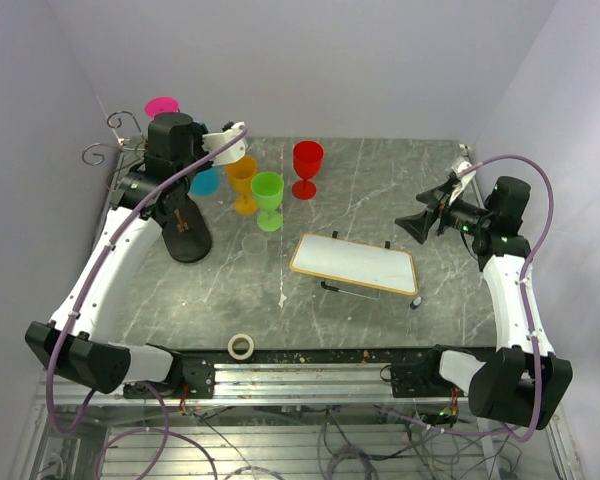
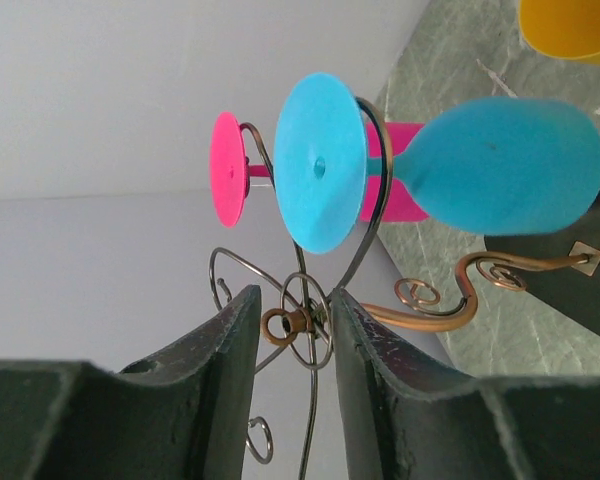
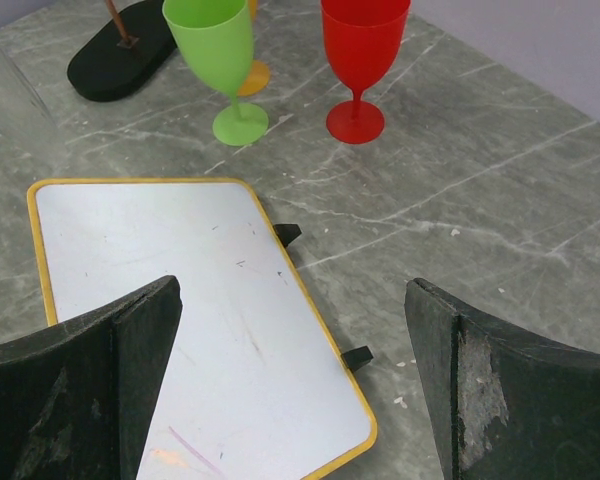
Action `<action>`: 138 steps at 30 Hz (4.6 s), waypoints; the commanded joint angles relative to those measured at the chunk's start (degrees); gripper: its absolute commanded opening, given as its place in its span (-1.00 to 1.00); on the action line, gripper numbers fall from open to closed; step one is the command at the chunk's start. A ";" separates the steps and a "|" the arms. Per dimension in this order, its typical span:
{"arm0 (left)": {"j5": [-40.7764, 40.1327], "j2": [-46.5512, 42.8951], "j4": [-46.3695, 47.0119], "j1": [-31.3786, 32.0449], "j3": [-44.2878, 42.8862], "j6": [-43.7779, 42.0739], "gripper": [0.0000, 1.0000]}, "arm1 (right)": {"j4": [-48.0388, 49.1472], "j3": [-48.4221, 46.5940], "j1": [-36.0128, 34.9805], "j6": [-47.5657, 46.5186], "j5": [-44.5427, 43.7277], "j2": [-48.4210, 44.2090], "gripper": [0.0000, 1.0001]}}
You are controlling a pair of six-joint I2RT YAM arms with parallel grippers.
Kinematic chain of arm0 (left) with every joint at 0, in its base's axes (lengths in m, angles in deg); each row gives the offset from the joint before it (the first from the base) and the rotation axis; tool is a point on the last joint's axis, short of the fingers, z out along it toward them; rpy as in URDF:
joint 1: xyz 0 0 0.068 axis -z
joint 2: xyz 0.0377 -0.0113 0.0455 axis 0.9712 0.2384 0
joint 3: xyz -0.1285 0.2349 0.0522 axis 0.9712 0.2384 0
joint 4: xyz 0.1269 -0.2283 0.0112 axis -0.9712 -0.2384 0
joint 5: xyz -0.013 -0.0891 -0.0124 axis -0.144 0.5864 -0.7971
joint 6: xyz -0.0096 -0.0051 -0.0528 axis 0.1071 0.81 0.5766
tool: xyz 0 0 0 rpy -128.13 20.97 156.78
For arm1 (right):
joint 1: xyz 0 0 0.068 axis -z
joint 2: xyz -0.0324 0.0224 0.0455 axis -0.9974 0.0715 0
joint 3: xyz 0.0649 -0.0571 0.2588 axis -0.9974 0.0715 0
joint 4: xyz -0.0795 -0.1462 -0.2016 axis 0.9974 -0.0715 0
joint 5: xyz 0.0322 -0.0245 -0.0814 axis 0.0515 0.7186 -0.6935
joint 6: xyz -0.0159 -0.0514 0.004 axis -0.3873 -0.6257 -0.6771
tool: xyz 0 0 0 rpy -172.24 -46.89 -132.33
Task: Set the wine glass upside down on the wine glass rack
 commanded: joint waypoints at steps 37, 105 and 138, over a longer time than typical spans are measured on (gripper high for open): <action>31.90 -14.88 -12.82 -11.35 -7.69 44.10 0.99 | -16.31 -17.31 -1.91 -3.52 -16.25 5.72 0.85; 50.76 -11.35 -11.78 -33.09 -1.27 46.63 0.99 | -21.44 -71.94 -48.88 12.23 -55.43 66.33 -0.61; 54.15 -11.12 -8.55 -35.23 -1.00 52.79 1.00 | -20.76 -71.06 -46.60 8.28 -52.43 44.84 -1.00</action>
